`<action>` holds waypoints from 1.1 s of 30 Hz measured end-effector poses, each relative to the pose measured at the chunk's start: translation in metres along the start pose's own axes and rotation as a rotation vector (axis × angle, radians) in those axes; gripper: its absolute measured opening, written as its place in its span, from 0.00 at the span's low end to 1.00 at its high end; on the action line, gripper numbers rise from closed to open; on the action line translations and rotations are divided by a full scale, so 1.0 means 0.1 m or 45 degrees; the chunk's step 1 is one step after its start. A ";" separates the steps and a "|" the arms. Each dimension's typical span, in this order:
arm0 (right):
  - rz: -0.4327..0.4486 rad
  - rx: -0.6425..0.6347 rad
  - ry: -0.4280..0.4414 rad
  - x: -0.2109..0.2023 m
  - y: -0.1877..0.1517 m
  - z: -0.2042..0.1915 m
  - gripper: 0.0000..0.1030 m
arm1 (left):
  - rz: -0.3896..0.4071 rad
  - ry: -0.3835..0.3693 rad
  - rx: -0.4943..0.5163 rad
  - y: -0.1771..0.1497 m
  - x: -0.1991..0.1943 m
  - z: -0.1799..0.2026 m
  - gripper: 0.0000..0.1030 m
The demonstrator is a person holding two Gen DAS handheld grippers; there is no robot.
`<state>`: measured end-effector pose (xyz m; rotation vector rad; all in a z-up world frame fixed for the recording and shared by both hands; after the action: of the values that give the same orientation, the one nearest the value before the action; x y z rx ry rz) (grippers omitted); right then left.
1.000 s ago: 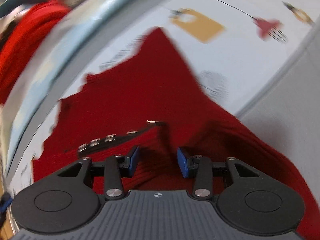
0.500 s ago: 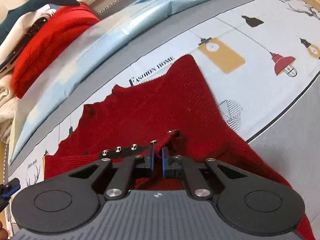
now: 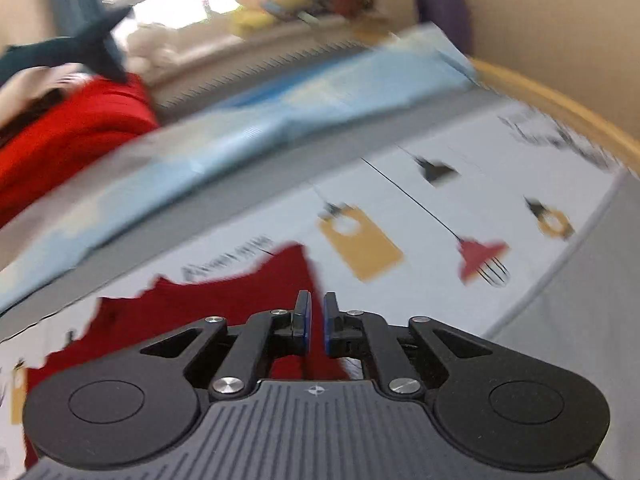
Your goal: Fold small clothes
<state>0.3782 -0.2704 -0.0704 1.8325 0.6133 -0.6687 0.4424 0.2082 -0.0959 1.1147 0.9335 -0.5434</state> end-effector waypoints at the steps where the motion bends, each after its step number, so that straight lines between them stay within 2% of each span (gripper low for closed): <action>1: -0.009 0.046 0.008 0.01 0.00 0.06 0.09 | -0.014 0.002 0.014 -0.02 0.03 0.01 0.17; 3: 0.000 0.110 0.082 0.00 -0.01 0.09 0.09 | -0.047 0.010 0.033 -0.08 0.11 0.01 0.17; 5: -0.061 0.129 0.229 0.05 -0.06 -0.01 0.10 | -0.079 0.019 0.033 -0.13 0.19 -0.02 0.17; 6: -0.095 0.136 0.280 0.07 -0.10 -0.04 0.12 | -0.097 0.020 0.028 -0.15 0.23 -0.03 0.17; 7: -0.145 0.134 0.317 0.12 -0.16 -0.09 0.18 | -0.117 0.018 0.021 -0.17 0.28 -0.05 0.17; 9: -0.277 0.142 0.327 0.25 -0.31 -0.10 0.30 | -0.160 0.015 -0.007 -0.21 0.36 -0.09 0.17; 11: -0.414 0.182 0.242 0.44 -0.46 -0.02 0.31 | -0.226 0.018 -0.036 -0.29 0.50 -0.13 0.17; 12: -0.437 0.211 0.198 0.46 -0.51 0.05 0.30 | -0.249 0.028 -0.035 -0.32 0.55 -0.14 0.18; 14: -0.420 0.256 0.190 0.47 -0.50 0.11 0.29 | -0.263 0.038 -0.024 -0.33 0.59 -0.15 0.18; 18: -0.237 0.113 0.177 0.28 -0.24 0.06 0.31 | -0.219 0.020 -0.044 -0.22 0.46 -0.13 0.19; 20: -0.191 0.065 0.169 0.27 -0.17 0.07 0.31 | -0.196 0.027 -0.033 -0.20 0.42 -0.11 0.19; 22: -0.201 0.059 0.153 0.34 -0.16 0.12 0.31 | -0.186 0.028 -0.020 -0.19 0.41 -0.08 0.19; 27: -0.330 0.058 0.175 0.53 -0.33 0.15 0.32 | -0.178 0.019 -0.011 -0.19 0.41 -0.02 0.19; 29: -0.357 0.043 0.197 0.52 -0.39 0.10 0.24 | -0.174 0.017 -0.012 -0.19 0.40 -0.01 0.19; 30: -0.334 0.031 0.191 0.51 -0.39 0.09 0.08 | -0.172 0.015 -0.009 -0.18 0.40 -0.01 0.19; 33: -0.164 0.042 0.293 0.31 -0.21 0.01 0.06 | -0.165 0.012 0.001 -0.18 0.39 0.00 0.19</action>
<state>0.3859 -0.2612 -0.1064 1.9285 0.8822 -0.5581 0.4491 0.2046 -0.1381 1.0630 1.0185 -0.6441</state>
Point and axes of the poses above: each gripper's, at about its wrist camera, not at the fingertips, and x roughly the way its jaws point, z to its right, y to its top, the point moved 5 cm from there along x, roughly the way its jaws point, and after that the axes turned 11 degrees about y, right-handed, at the moved point
